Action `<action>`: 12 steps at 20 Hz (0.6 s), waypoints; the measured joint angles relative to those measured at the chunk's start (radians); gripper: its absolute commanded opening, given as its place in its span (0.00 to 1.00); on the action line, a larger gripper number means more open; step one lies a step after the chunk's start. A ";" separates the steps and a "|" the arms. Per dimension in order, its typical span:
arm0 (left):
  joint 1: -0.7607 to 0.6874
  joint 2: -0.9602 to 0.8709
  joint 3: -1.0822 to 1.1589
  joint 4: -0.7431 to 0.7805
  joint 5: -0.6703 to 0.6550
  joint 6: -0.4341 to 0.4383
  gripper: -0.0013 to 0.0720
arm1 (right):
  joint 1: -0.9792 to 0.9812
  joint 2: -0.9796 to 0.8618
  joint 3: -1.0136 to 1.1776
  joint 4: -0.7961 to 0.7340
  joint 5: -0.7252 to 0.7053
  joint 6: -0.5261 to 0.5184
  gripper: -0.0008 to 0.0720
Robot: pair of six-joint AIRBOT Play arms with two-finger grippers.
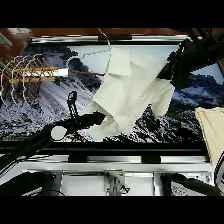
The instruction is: Fold the shirts.
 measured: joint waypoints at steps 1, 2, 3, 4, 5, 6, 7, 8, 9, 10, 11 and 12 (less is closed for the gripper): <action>-0.001 -0.009 -0.001 -0.003 0.008 0.000 0.51 | 0.000 0.000 0.000 0.000 0.000 0.000 0.11; -0.003 -0.018 -0.001 -0.008 0.018 -0.002 0.29 | 0.000 0.000 0.000 0.000 0.000 0.001 0.11; -0.007 -0.027 0.000 -0.019 0.024 -0.002 0.10 | 0.000 0.000 0.000 0.000 0.000 0.001 0.11; -0.012 -0.035 -0.001 -0.035 0.027 -0.001 0.10 | 0.000 0.000 0.000 0.000 0.000 0.002 0.11; -0.018 -0.042 -0.001 -0.057 0.033 -0.002 0.10 | 0.000 0.000 0.000 0.000 0.000 0.002 0.11; -0.021 -0.045 -0.001 -0.071 0.037 -0.002 0.10 | 0.000 0.000 0.000 0.000 0.000 0.002 0.11; -0.022 -0.044 -0.001 -0.084 0.038 -0.002 0.10 | 0.000 0.000 0.000 0.000 0.000 0.003 0.11; -0.019 -0.038 -0.001 -0.090 0.038 0.000 0.10 | 0.000 0.000 0.000 0.000 0.000 0.006 0.11; -0.006 -0.025 -0.001 -0.096 0.040 0.007 0.10 | 0.000 0.000 0.000 0.000 0.000 0.007 0.11; 0.014 -0.006 -0.001 -0.098 0.047 0.021 0.10 | 0.000 0.000 0.000 0.000 0.000 0.008 0.11; 0.043 0.024 -0.001 -0.103 0.051 0.039 0.10 | 0.000 0.000 0.000 0.000 0.001 0.008 0.11; 0.079 0.058 -0.001 -0.105 0.050 0.054 0.10 | 0.000 0.000 0.000 0.002 0.001 0.009 0.11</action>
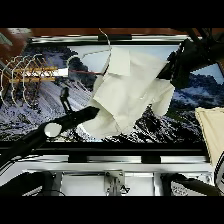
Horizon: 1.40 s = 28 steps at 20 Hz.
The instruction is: Fold the shirts.
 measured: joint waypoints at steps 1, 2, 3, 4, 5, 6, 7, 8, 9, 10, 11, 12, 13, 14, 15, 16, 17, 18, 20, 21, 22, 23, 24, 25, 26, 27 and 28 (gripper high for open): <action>0.045 0.041 0.000 -0.002 0.003 0.013 0.10 | 0.000 0.000 0.000 0.001 0.000 0.000 0.11; 0.091 0.080 0.001 -0.003 0.002 0.022 0.10 | 0.000 0.000 0.000 0.008 0.001 0.001 0.11; 0.142 0.117 0.005 -0.004 -0.007 0.029 0.10 | 0.000 0.000 0.000 0.020 0.001 0.001 0.11; 0.197 0.149 0.013 -0.005 -0.028 0.038 0.10 | 0.000 0.000 0.000 0.038 0.001 0.001 0.11; 0.252 0.174 0.025 -0.005 -0.063 0.050 0.10 | 0.000 0.000 0.000 0.054 0.001 0.001 0.11; 0.298 0.192 0.042 -0.005 -0.090 0.066 0.10 | 0.000 0.000 0.000 0.069 0.001 0.001 0.11; 0.339 0.206 0.064 -0.005 -0.128 0.084 0.10 | 0.000 0.000 0.000 0.077 0.001 0.001 0.11; 0.373 0.214 0.089 -0.005 -0.161 0.105 0.10 | 0.000 0.000 0.000 0.083 0.000 0.001 0.11; 0.404 0.222 0.117 -0.005 -0.188 0.126 0.10 | 0.000 0.000 0.000 0.088 0.000 0.001 0.11; 0.431 0.226 0.143 -0.006 -0.209 0.142 0.10 | 0.000 0.000 0.000 0.093 0.000 -0.001 0.11; 0.452 0.228 0.167 -0.006 -0.226 0.154 0.10 | 0.000 0.000 0.000 0.100 -0.001 -0.003 0.11; 0.471 0.230 0.191 -0.006 -0.241 0.165 0.10 | 0.000 0.000 0.000 0.104 -0.001 -0.008 0.11; 0.483 0.230 0.213 -0.007 -0.254 0.172 0.10 | 0.000 0.000 0.000 0.107 -0.001 -0.010 0.11; 0.494 0.231 0.234 -0.007 -0.270 0.178 0.10 | 0.000 0.000 0.000 0.107 -0.001 -0.010 0.11; 0.500 0.231 0.254 -0.007 -0.283 0.182 0.10 | 0.000 0.000 0.000 0.108 -0.002 -0.011 0.11; 0.504 0.232 0.272 -0.008 -0.293 0.185 0.10 | 0.000 0.000 0.000 0.110 -0.002 -0.015 0.11; 0.508 0.232 0.288 -0.009 -0.301 0.192 0.10 | 0.000 0.000 0.000 0.113 -0.003 -0.018 0.11; 0.511 0.231 0.299 -0.008 -0.309 0.199 0.10 | 0.000 0.000 0.000 0.114 -0.007 -0.023 0.11; 0.515 0.224 0.313 -0.005 -0.336 0.206 0.10 | 0.000 0.000 0.000 0.122 -0.018 -0.029 0.11; 0.516 0.217 0.317 -0.002 -0.358 0.208 0.10 | 0.000 0.000 0.000 0.130 -0.031 -0.033 0.11; 0.517 0.207 0.320 0.001 -0.384 0.211 0.10 | 0.000 0.000 0.000 0.139 -0.048 -0.034 0.11; 0.518 0.196 0.322 0.004 -0.407 0.212 0.10 | 0.000 0.000 0.000 0.151 -0.064 -0.036 0.11; 0.518 0.184 0.323 0.011 -0.428 0.214 0.10 | 0.000 0.000 0.000 0.159 -0.076 -0.036 0.11; 0.518 0.172 0.325 0.019 -0.443 0.215 0.10 | 0.000 0.000 0.000 0.166 -0.085 -0.037 0.11; 0.521 0.159 0.326 0.026 -0.454 0.215 0.10 | 0.000 0.000 0.000 0.171 -0.092 -0.037 0.11; 0.528 0.146 0.327 0.032 -0.463 0.215 0.10 | 0.000 0.000 0.000 0.176 -0.097 -0.037 0.11; 0.537 0.135 0.327 0.036 -0.465 0.214 0.10 | 0.000 0.000 0.000 0.181 -0.097 -0.037 0.11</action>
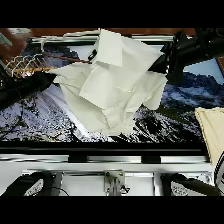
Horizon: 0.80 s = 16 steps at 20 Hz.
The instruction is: Fold the shirts.
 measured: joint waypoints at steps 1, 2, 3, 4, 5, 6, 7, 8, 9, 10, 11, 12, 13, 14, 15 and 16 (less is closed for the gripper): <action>0.013 -0.008 0.001 0.000 0.001 -0.005 0.10 | 0.000 0.000 0.000 0.003 0.001 0.000 0.11; 0.026 -0.014 0.002 -0.005 0.004 -0.006 0.10 | 0.000 0.000 0.000 0.005 0.003 0.000 0.11; 0.040 -0.019 0.008 -0.014 0.006 -0.007 0.10 | 0.000 0.000 0.000 0.004 0.011 0.000 0.11; 0.053 -0.021 0.016 -0.025 0.012 -0.006 0.10 | 0.000 0.000 0.000 0.003 0.019 0.000 0.11; 0.063 -0.024 0.025 -0.031 0.014 -0.005 0.10 | 0.000 0.000 0.000 0.002 0.029 0.000 0.11; 0.070 -0.026 0.037 -0.039 0.014 -0.003 0.10 | 0.000 0.000 0.000 -0.001 0.039 0.000 0.11; 0.075 -0.026 0.051 -0.049 0.015 0.000 0.10 | 0.000 0.000 0.000 -0.003 0.052 0.000 0.11; 0.077 -0.027 0.064 -0.058 0.013 0.003 0.10 | 0.000 0.000 0.000 -0.004 0.064 0.000 0.11; 0.079 -0.028 0.077 -0.069 0.010 0.008 0.10 | 0.000 0.000 0.000 -0.006 0.077 0.000 0.11; 0.080 -0.028 0.089 -0.080 0.009 0.013 0.10 | 0.000 0.000 0.000 -0.012 0.088 0.000 0.11; 0.082 -0.028 0.099 -0.090 0.007 0.016 0.10 | 0.000 0.000 0.000 -0.019 0.095 0.000 0.11; 0.082 -0.028 0.108 -0.096 0.002 0.018 0.10 | 0.000 0.000 0.000 -0.031 0.100 0.000 0.11; 0.083 -0.027 0.116 -0.102 -0.005 0.021 0.10 | 0.000 0.000 0.000 -0.043 0.105 0.000 0.11; 0.084 -0.024 0.121 -0.105 -0.016 0.024 0.10 | 0.000 0.000 0.000 -0.056 0.105 0.000 0.11; 0.085 -0.021 0.124 -0.108 -0.032 0.036 0.10 | 0.000 0.000 0.000 -0.069 0.103 0.000 0.11; 0.086 -0.018 0.127 -0.110 -0.055 0.051 0.10 | 0.000 0.000 0.000 -0.080 0.101 -0.001 0.11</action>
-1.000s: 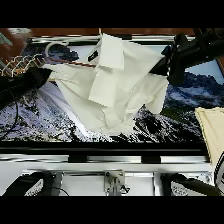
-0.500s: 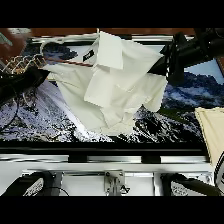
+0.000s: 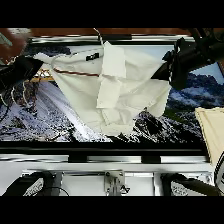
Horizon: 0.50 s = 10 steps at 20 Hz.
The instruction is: Fold the shirts.
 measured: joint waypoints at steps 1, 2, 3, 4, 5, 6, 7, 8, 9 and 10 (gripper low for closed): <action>0.002 0.003 0.002 0.000 -0.023 0.013 0.10 | 0.000 0.000 0.000 -0.010 -0.006 0.000 0.11; 0.005 0.004 0.003 0.004 -0.047 0.023 0.10 | 0.000 0.000 0.000 -0.019 -0.008 -0.001 0.11; 0.008 0.006 0.004 0.015 -0.069 0.030 0.10 | 0.000 0.000 0.000 -0.023 -0.011 -0.001 0.11; 0.011 0.007 0.005 0.031 -0.086 0.037 0.10 | 0.000 0.000 0.000 -0.026 -0.012 -0.002 0.11; 0.015 0.007 0.006 0.053 -0.104 0.040 0.10 | 0.000 0.000 0.000 -0.028 -0.013 -0.002 0.11; 0.019 0.007 0.006 0.069 -0.115 0.043 0.10 | 0.000 0.000 0.000 -0.029 -0.014 -0.002 0.11; 0.023 0.007 0.007 0.082 -0.122 0.046 0.10 | 0.000 0.000 0.000 -0.032 -0.014 -0.002 0.11; 0.026 0.007 0.008 0.090 -0.129 0.047 0.10 | 0.000 0.000 0.000 -0.034 -0.015 -0.002 0.11; 0.027 0.007 0.009 0.098 -0.135 0.049 0.10 | 0.000 0.000 0.000 -0.038 -0.016 -0.001 0.11; 0.029 0.007 0.010 0.103 -0.138 0.051 0.10 | 0.000 0.000 0.000 -0.040 -0.018 -0.001 0.11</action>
